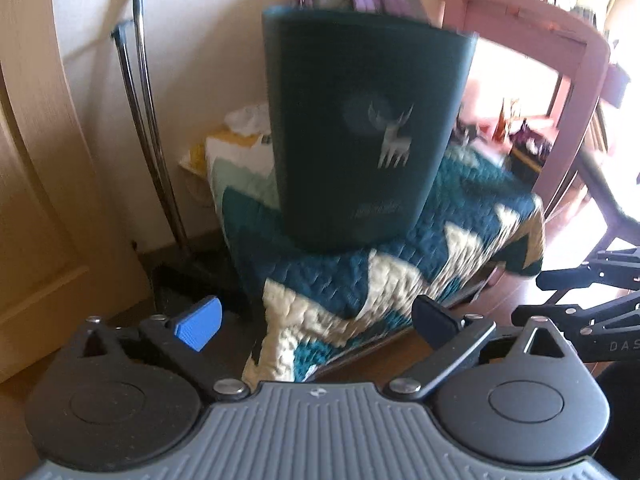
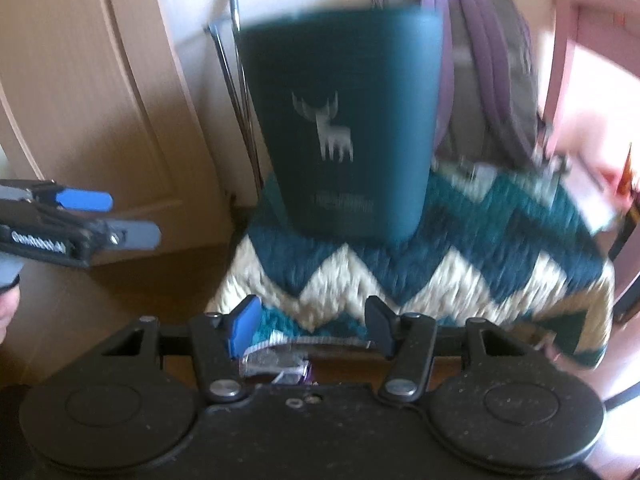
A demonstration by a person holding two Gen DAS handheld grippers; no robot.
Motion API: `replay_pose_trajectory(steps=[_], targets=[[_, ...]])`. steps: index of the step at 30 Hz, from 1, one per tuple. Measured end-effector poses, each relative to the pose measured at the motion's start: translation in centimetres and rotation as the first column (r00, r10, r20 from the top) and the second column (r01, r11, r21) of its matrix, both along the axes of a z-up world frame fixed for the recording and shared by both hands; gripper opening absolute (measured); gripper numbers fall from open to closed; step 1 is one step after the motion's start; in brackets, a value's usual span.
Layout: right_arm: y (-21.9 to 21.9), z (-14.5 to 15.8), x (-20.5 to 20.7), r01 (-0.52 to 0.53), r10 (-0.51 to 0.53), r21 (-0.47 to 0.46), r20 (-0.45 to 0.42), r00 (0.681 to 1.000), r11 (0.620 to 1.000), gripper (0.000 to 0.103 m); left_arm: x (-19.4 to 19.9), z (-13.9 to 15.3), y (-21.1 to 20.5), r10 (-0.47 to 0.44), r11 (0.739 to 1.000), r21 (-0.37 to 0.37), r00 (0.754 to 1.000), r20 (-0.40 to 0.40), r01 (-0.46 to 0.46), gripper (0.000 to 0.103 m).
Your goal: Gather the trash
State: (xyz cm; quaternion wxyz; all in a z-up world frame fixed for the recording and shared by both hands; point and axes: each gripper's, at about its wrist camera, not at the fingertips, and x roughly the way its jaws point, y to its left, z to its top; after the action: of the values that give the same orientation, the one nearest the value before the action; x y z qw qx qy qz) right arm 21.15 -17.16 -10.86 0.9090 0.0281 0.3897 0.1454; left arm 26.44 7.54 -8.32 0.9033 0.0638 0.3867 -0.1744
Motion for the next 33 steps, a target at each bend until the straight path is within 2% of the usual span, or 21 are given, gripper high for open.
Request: replay_pose_trajectory(steps=[2,8,16,19,22,25,27,33], targets=[[0.2,-2.8,0.4,0.012,-0.012,0.007,-0.049,0.999,1.000,0.058,0.3,-2.4,0.5,-0.013,0.999,0.038,1.000,-0.009,0.013,0.102],[0.0,-11.8,1.0,0.041,-0.041,-0.002,-0.198,0.979,0.999,0.058,2.1,-11.5,2.4,-0.083,0.986,0.134,0.989,-0.122,0.099,0.102],[0.9,-21.8,3.4,0.033,-0.045,-0.038,-0.374,0.926,0.999,0.058,3.4,-23.6,3.6,-0.170,0.948,0.221,0.951,-0.258,0.230,0.102],[2.1,-25.1,4.3,-0.018,-0.008,-0.058,-0.421,0.907,0.998,0.058,3.8,-27.4,3.3,-0.191,0.931,0.249,0.938,-0.289,0.266,0.102],[3.5,-28.4,4.7,-0.111,0.060,-0.081,-0.475,0.878,0.990,0.058,4.6,-31.5,2.9,-0.193,0.917,0.273,0.921,-0.338,0.292,0.102],[4.9,-31.4,4.7,-0.211,0.121,-0.117,-0.522,0.844,0.970,0.058,5.2,-35.1,2.4,-0.213,0.889,0.316,0.910,-0.355,0.331,0.102],[5.6,-33.2,4.8,-0.257,0.145,-0.132,-0.550,0.823,0.957,0.058,5.7,-37.1,2.3,-0.227,0.875,0.332,0.904,-0.361,0.352,0.102],[6.8,-37.5,5.2,-0.343,0.196,-0.144,-0.595,0.780,0.928,0.058,7.1,-41.0,1.9,-0.244,0.858,0.358,0.905,-0.348,0.369,0.101]])
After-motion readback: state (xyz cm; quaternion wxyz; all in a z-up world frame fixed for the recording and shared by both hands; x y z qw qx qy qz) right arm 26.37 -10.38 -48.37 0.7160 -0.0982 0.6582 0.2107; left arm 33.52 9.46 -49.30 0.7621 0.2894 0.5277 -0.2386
